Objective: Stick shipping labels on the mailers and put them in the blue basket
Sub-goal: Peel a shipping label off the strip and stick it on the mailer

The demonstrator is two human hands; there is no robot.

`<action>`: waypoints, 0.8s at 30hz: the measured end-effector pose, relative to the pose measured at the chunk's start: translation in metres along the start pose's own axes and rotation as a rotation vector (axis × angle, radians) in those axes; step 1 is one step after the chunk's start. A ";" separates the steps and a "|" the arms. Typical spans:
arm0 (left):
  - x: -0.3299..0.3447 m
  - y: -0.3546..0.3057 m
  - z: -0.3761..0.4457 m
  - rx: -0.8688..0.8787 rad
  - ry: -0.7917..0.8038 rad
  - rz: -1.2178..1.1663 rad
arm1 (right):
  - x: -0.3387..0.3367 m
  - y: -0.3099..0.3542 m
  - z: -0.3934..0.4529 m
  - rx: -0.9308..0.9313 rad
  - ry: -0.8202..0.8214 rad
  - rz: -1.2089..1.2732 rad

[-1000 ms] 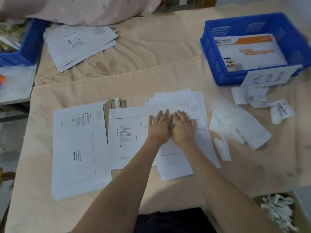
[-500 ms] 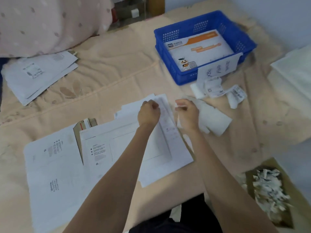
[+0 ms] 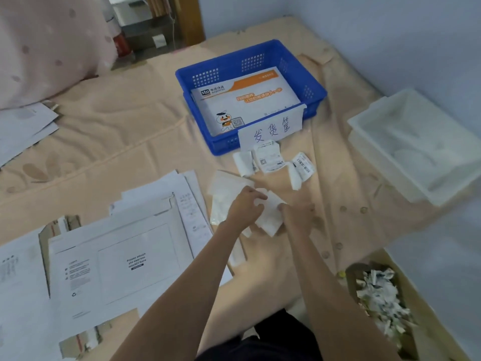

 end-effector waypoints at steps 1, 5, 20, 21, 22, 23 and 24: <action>0.001 0.002 0.002 -0.012 0.000 0.038 | 0.004 0.001 0.004 0.013 0.024 0.048; -0.001 0.007 0.006 -0.048 -0.017 0.168 | 0.002 0.010 0.015 -0.002 0.054 0.369; -0.041 -0.041 0.002 -0.173 -0.304 -0.723 | -0.032 0.102 -0.039 -0.782 0.001 0.476; -0.034 -0.042 0.004 -0.250 -0.229 -0.821 | -0.030 0.106 -0.045 -0.841 0.007 0.418; -0.030 -0.042 0.005 -0.305 -0.177 -0.857 | -0.027 0.108 -0.051 -0.897 0.014 0.358; -0.027 -0.041 0.005 -0.336 -0.149 -0.863 | -0.022 0.109 -0.056 -0.944 0.030 0.309; -0.027 -0.040 0.006 -0.355 -0.147 -0.859 | -0.018 0.110 -0.060 -0.979 0.058 0.279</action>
Point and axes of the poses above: each hand's wrist, its own z-axis towards the middle knuckle, its own x-axis out of the palm, y = z × x, the point moved 9 cm from there along z, towards the middle knuckle, and after that the axes turned 2 degrees about -x, right-handed, at the moved point
